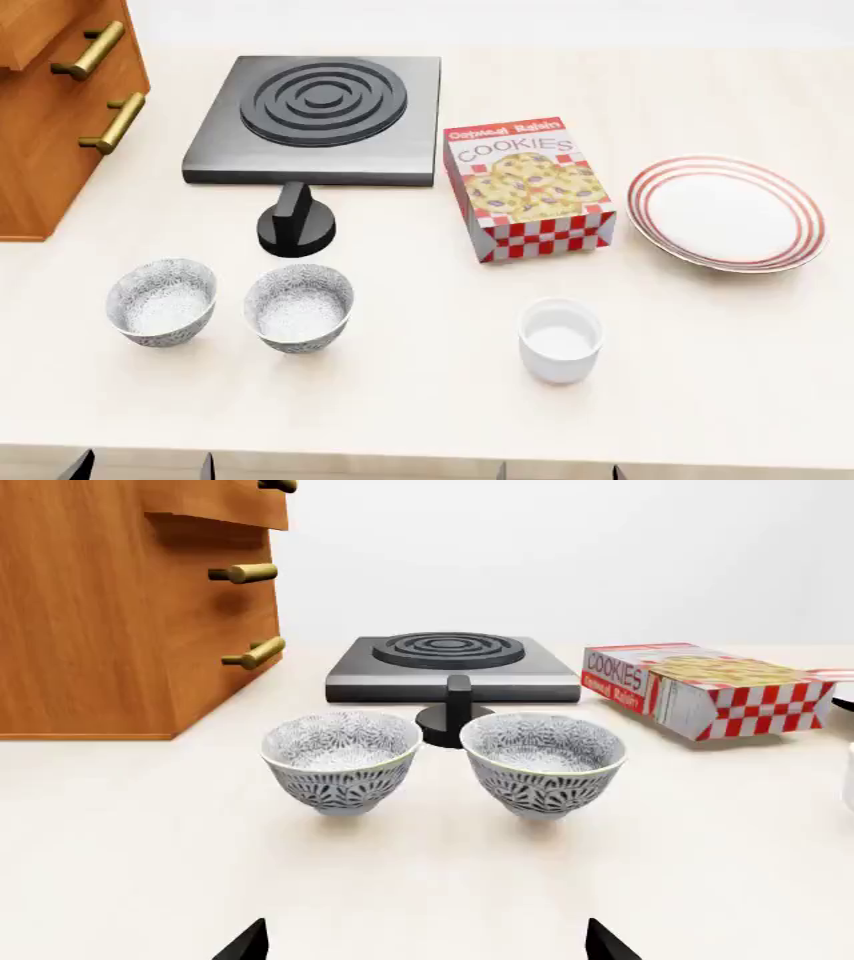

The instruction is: Pick the akita bowl from table center and place it on the plate.

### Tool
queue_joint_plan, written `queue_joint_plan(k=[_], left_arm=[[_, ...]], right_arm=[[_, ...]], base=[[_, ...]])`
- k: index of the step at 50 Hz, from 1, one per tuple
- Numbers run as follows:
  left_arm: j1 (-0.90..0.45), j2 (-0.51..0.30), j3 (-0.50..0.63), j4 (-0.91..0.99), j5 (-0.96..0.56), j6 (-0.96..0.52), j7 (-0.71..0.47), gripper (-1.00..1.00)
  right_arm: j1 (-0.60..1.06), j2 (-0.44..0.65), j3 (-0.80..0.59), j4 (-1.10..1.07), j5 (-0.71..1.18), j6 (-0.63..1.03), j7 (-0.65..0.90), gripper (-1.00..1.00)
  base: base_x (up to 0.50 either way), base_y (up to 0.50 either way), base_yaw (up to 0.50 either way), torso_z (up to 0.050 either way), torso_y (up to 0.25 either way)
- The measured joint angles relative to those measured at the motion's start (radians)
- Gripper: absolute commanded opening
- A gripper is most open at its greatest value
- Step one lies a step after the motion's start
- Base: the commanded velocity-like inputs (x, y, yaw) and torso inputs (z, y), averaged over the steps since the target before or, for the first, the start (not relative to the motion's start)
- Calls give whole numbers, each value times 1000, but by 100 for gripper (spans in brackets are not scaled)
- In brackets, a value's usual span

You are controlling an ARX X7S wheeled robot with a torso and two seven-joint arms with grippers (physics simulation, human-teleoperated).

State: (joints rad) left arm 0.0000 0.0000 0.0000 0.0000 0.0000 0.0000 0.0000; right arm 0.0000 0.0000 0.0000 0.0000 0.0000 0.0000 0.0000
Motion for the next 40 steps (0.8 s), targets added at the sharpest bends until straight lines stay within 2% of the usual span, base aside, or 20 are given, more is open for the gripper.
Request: queue_joint_plan(k=[12,27,37,40], left_arm=[[-1,-24,27,7,-25,-5,-28,100],[-62,-81,-29,216,-116,-157,-75,100],[-71,-108,-72,288,-156,-194,-106,100],[-72,-113,-75,297,-161,-196,-111,100]], right_arm=[[-5,25,-23,-19,28,2,29,100],[-34,59,15,-150,98,30,90,100],[-85,72,63,-235,130,0,149,100],[-94,74,73,-246,138,-14,161,100]], base=[[0,0,0,0,0],[7,0,0,0,0],[499,0,0,0,0],[95,0,0,0,0]])
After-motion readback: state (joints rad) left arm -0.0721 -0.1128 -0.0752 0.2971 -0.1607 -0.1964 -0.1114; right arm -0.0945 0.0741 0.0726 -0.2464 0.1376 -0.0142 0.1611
